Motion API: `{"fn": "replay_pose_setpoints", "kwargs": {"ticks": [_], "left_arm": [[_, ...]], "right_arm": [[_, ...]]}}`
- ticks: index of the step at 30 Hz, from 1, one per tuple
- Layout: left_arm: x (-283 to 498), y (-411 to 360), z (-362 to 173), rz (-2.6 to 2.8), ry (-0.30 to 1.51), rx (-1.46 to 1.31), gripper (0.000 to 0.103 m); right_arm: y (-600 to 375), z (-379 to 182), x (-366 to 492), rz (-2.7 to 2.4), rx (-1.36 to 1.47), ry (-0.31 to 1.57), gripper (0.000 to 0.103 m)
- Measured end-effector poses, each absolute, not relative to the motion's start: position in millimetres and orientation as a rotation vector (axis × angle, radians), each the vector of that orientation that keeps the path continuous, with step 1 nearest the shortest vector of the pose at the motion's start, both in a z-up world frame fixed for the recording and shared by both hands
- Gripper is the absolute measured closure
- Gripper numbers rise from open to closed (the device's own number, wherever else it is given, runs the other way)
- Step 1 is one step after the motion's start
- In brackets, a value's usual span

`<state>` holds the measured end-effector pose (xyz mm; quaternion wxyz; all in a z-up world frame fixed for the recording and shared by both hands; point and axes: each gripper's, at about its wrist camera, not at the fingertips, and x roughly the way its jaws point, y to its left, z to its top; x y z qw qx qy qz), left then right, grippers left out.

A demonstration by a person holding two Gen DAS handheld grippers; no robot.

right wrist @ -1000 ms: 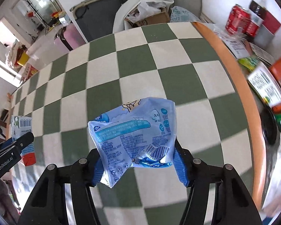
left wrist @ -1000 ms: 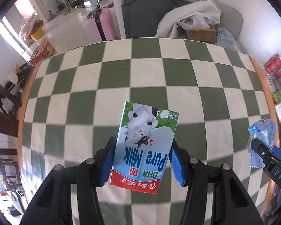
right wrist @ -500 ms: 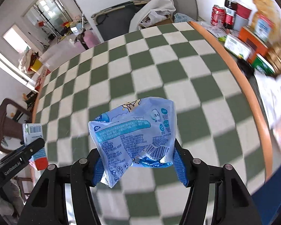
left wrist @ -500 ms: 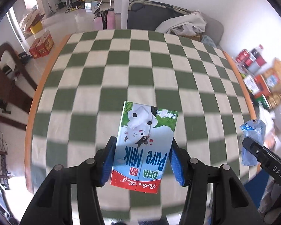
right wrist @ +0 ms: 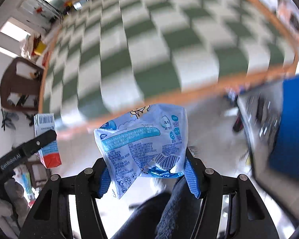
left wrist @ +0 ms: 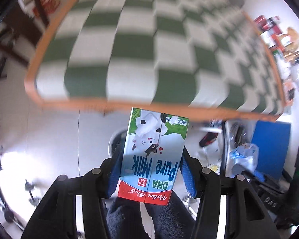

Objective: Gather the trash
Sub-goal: 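Carry the carton and bag over the trash bin and open both tools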

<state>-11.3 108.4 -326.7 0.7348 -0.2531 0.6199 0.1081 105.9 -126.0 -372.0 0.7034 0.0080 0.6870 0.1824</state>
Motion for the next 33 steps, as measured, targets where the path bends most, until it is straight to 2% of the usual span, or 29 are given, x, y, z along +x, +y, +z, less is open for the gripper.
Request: {"fn": "replay_pose_setpoints", "kwargs": {"ticks": [6,8,11,15,17,18,21,23,25,27,33], "left_arm": [[-30.8,106.8,-453.3,0.253,1.468,-0.656,0.053],[-30.5,107.9,-499.2,0.258,1.49,-0.681,0.053],[-26.5,112.6,-576.9,0.27,1.52,-0.73,0.052],[-25.4,115.6,-652.4,0.275,1.541,-0.764,0.051],[-24.9,116.4,-685.2,0.284,1.57,-0.758,0.04],[-25.5,116.0,-697.7,0.29,1.572,-0.747,0.026],[-32.2,115.2,-706.6,0.308,1.586,-0.7,0.019],[-36.9,115.1,-703.2,0.317,1.583,-0.678,0.001],[-43.1,117.3,-697.5,0.336,1.581,-0.653,0.0],[-49.9,120.8,-687.1,0.367,1.582,-0.623,0.0],[-70.1,121.1,-644.5,0.458,1.548,-0.529,0.0]], "right_arm": [[-129.5,-494.7,49.6,0.439,0.0,1.683,0.039],[-128.2,-550.8,37.7,0.459,-0.002,1.721,0.039],[-123.5,-627.5,29.0,0.485,-0.011,1.755,0.039],[-115.4,-718.2,24.1,0.488,-0.029,1.785,0.039],[-111.3,-765.2,20.8,0.49,-0.051,1.815,0.039],[-108.4,-778.7,19.6,0.489,-0.059,1.823,0.038],[-99.5,-821.2,14.2,0.51,-0.099,1.862,0.031],[-94.5,-834.9,12.2,0.527,-0.116,1.875,0.021],[-88.5,-838.1,10.4,0.545,-0.123,1.886,0.007],[-83.4,-834.4,8.5,0.559,-0.138,1.88,0.0],[-72.6,-800.9,13.2,0.538,-0.228,1.817,0.0]]}}
